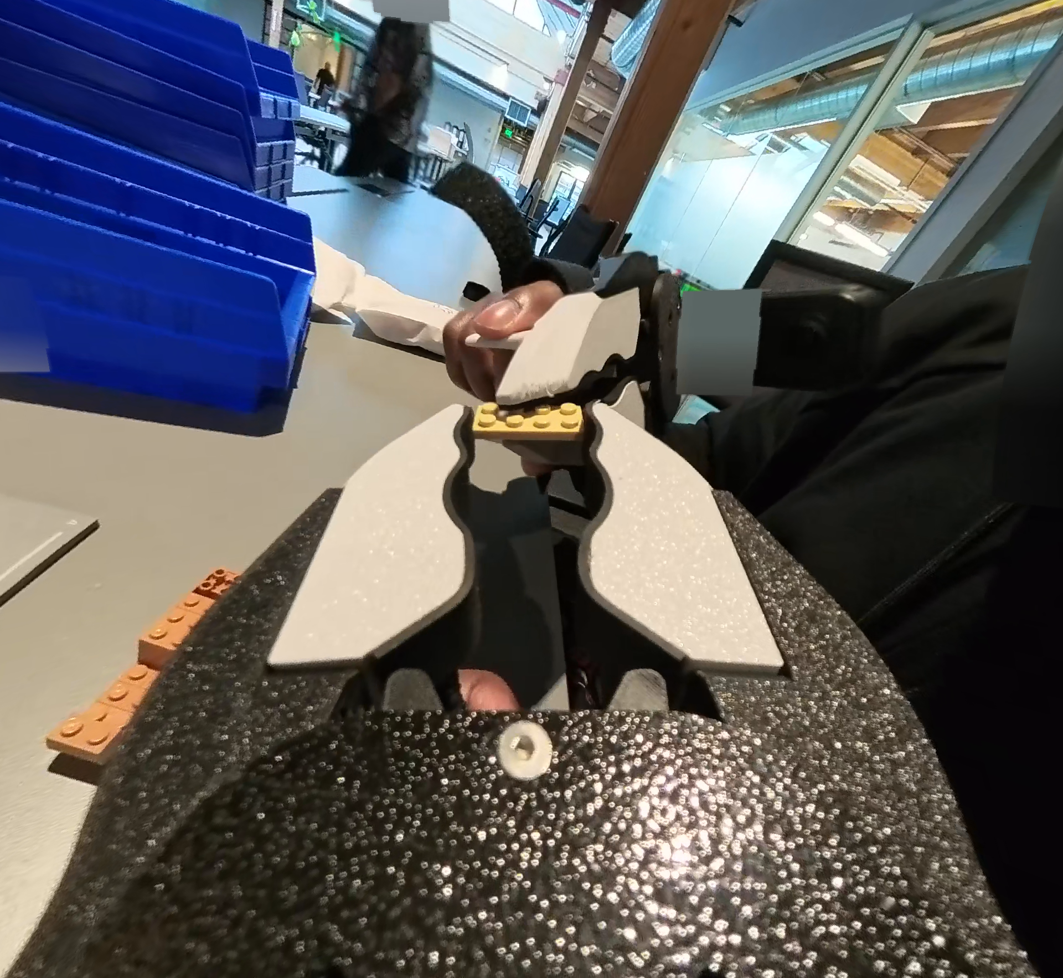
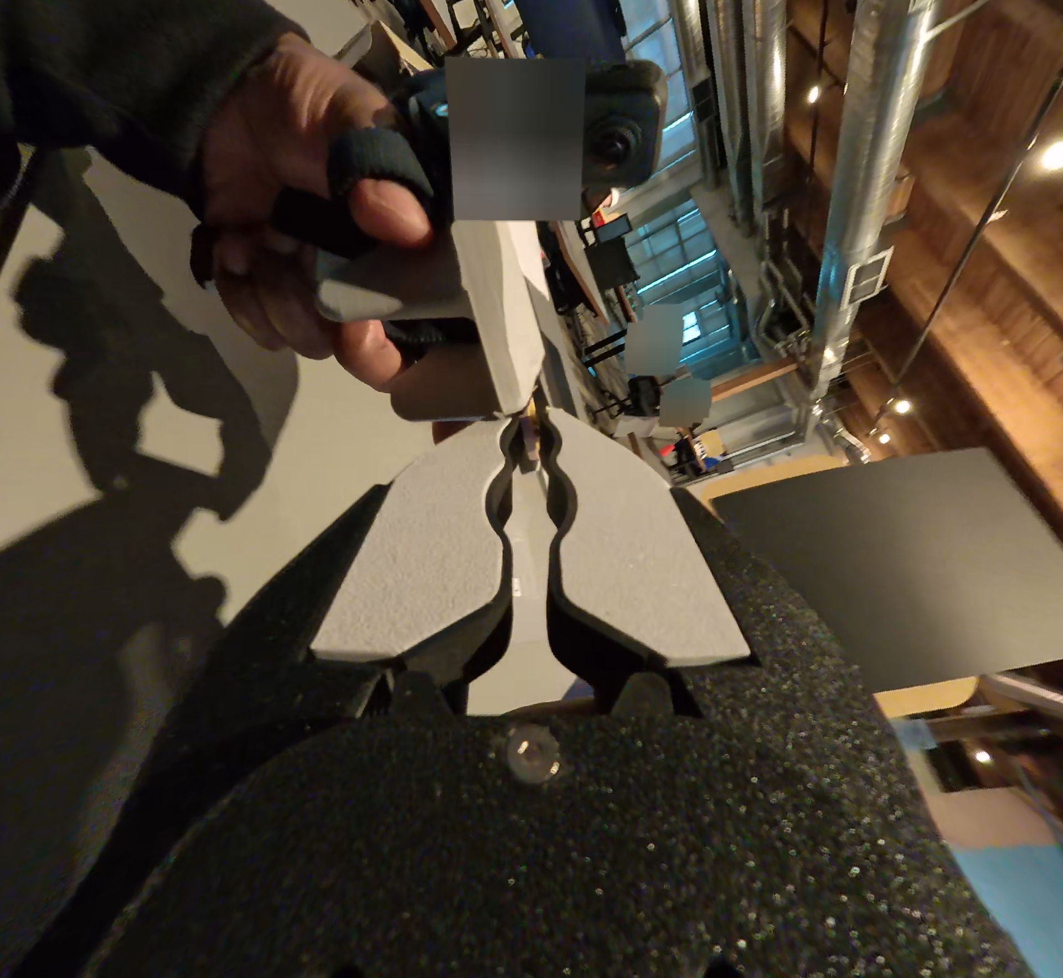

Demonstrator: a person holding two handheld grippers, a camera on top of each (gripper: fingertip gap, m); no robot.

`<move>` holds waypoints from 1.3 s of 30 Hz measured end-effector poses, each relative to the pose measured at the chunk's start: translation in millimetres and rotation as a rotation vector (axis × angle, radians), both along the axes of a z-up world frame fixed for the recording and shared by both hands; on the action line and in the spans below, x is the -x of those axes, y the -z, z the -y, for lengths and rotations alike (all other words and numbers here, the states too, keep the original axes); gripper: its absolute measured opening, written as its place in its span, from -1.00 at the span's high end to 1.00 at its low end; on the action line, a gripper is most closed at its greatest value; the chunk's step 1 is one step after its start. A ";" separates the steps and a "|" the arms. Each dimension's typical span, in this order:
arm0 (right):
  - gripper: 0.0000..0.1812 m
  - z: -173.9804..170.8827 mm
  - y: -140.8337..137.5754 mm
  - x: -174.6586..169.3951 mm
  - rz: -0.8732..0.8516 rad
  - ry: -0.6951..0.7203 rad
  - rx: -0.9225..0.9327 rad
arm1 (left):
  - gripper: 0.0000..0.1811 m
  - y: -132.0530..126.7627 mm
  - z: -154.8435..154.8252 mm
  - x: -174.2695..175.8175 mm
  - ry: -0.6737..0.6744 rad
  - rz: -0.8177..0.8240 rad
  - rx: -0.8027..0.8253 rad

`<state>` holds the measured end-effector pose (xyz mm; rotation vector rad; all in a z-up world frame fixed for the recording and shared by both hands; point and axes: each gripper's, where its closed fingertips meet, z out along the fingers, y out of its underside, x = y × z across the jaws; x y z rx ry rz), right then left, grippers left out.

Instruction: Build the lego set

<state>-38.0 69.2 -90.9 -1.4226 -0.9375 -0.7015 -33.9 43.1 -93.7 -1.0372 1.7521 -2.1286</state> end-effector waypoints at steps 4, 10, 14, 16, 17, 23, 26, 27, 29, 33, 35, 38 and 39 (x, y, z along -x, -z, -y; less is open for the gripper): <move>0.95 3.1 -2.1 3.2 0.055 -0.018 -0.030 | 0.61 -2.2 2.4 3.9 0.012 0.002 -0.014; 0.95 7.9 -3.9 3.9 0.089 -0.031 -0.017 | 0.61 -1.6 2.9 7.7 0.006 -0.007 -0.067; 0.95 10.3 -2.6 5.8 0.166 -0.029 -0.008 | 0.61 2.7 6.0 9.3 0.002 -0.029 -0.126; 0.96 11.5 -3.2 7.7 0.194 -0.032 -0.010 | 0.61 3.0 8.2 10.3 0.007 -0.034 -0.140; 0.96 12.4 -3.7 8.8 0.203 -0.036 -0.009 | 0.61 2.4 9.2 11.1 0.011 -0.031 -0.141; 0.96 15.9 -6.4 13.4 0.279 -0.058 -0.005 | 0.61 1.1 13.6 15.3 0.036 -0.010 -0.156; 0.96 16.9 -8.0 17.1 0.295 -0.077 -0.004 | 0.62 -0.8 15.9 18.8 0.051 0.013 -0.164; 0.96 16.9 -8.4 17.8 0.301 -0.080 -0.006 | 0.62 -1.1 16.1 19.5 0.052 0.019 -0.170; 0.96 16.7 -8.8 18.1 0.312 -0.079 -0.006 | 0.62 -1.6 16.0 19.8 0.047 0.028 -0.181; 0.96 16.9 -9.1 19.0 0.328 -0.081 -0.008 | 0.62 -1.8 16.3 20.1 0.043 0.038 -0.192; 0.96 17.2 -9.1 19.8 0.336 -0.082 -0.004 | 0.61 -1.8 16.7 20.8 0.046 0.041 -0.194; 0.96 17.9 -8.7 21.2 0.349 -0.087 0.001 | 0.61 -1.4 17.5 21.9 0.050 0.040 -0.200; 0.96 18.1 -8.4 21.7 0.351 -0.090 0.003 | 0.61 -1.3 17.9 22.3 0.052 0.039 -0.202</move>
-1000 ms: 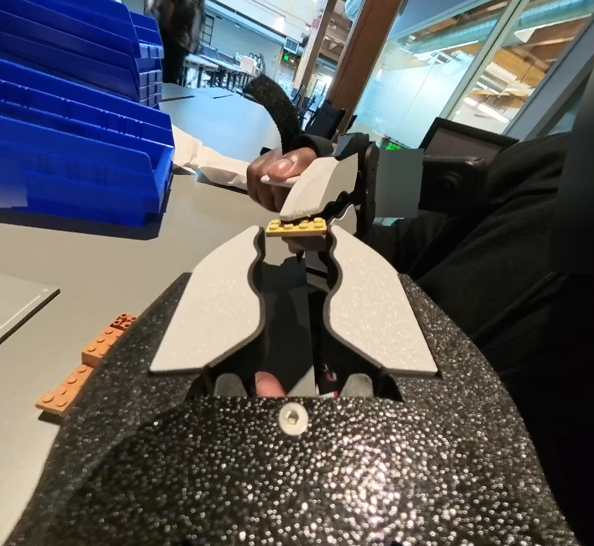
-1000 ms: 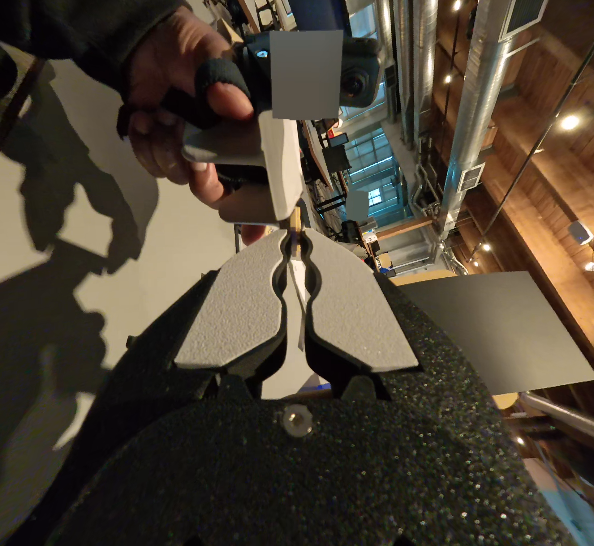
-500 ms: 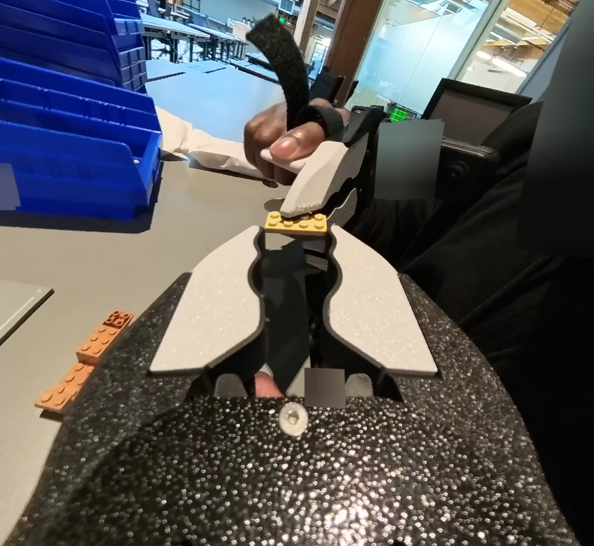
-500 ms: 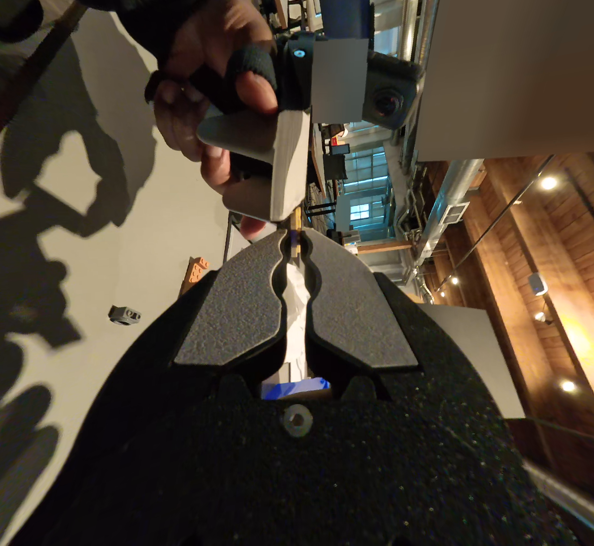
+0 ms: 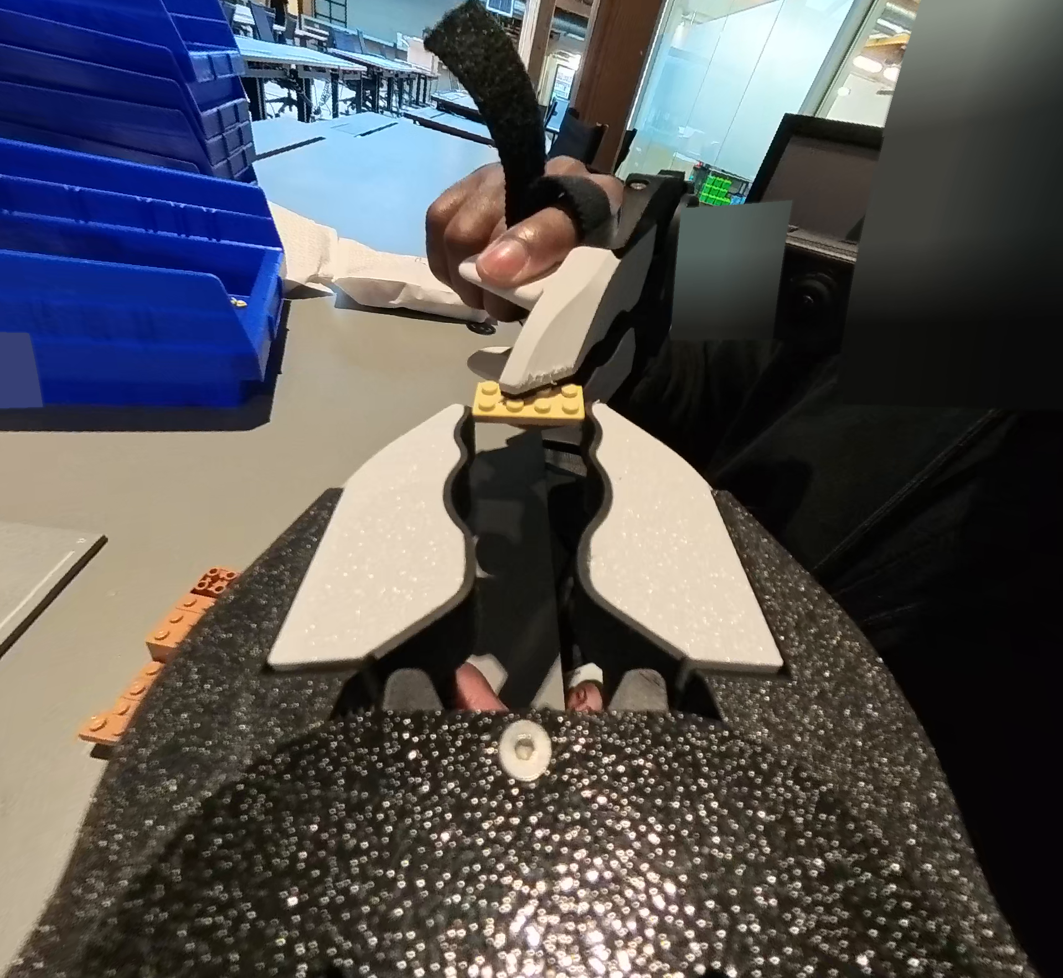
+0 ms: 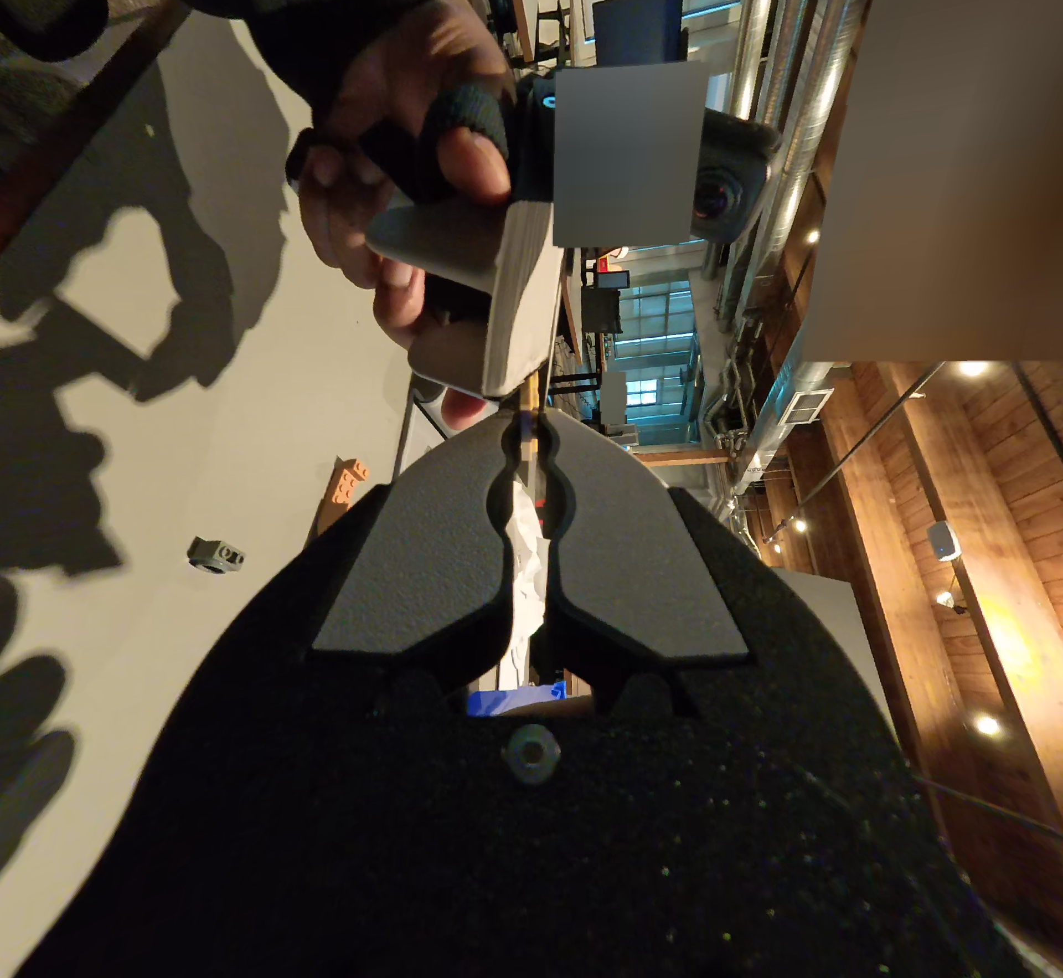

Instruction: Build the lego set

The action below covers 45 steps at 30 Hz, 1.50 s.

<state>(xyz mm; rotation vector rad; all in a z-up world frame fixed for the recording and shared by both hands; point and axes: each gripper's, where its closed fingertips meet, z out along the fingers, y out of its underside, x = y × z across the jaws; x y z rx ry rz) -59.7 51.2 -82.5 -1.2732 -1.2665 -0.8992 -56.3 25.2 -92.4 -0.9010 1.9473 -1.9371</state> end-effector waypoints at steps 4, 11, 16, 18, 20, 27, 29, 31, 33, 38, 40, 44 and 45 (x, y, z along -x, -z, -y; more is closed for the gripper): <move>0.96 0.8 0.8 1.5 0.009 -0.008 0.009 | 0.61 0.6 1.5 1.1 0.008 -0.006 -0.002; 0.96 1.2 -0.1 1.4 -0.001 -0.009 0.008 | 0.62 -0.2 1.8 0.7 0.006 0.005 -0.013; 0.81 -0.5 2.0 -11.0 -0.098 0.050 0.036 | 0.62 0.0 -6.6 -8.1 -0.056 0.023 -0.018; 0.75 1.7 7.7 -21.1 -0.199 0.086 0.089 | 0.62 0.1 -13.3 -9.2 -0.083 0.027 -0.027; 0.75 3.3 19.9 -34.3 -0.344 0.137 0.173 | 0.62 3.3 -19.9 -9.6 -0.108 0.022 -0.061; 0.73 2.9 110.5 -61.5 -0.703 0.292 0.569 | 0.62 39.0 -29.8 -13.9 -0.140 -0.049 -0.234; 0.72 2.9 123.4 -62.6 -0.709 0.315 0.615 | 0.62 46.1 -31.8 -16.7 -0.154 -0.066 -0.257; 0.72 2.8 128.8 -62.4 -0.716 0.330 0.644 | 0.62 51.3 -33.3 -18.5 -0.161 -0.079 -0.274; 0.71 2.6 132.2 -62.7 -0.742 0.343 0.669 | 0.62 54.4 -34.3 -19.2 -0.162 -0.086 -0.283; 0.68 3.7 141.2 -61.1 -0.761 0.365 0.720 | 0.62 57.8 -35.7 -20.1 -0.162 -0.094 -0.283; 0.67 3.2 143.0 -58.3 -0.771 0.362 0.736 | 0.62 60.0 -36.0 -20.4 -0.161 -0.099 -0.287; 0.67 1.2 148.8 -55.5 -0.774 0.375 0.761 | 0.62 63.4 -34.9 -20.3 -0.151 -0.098 -0.296; 0.69 0.8 150.6 -55.2 -0.766 0.378 0.764 | 0.62 64.2 -34.4 -20.5 -0.147 -0.095 -0.297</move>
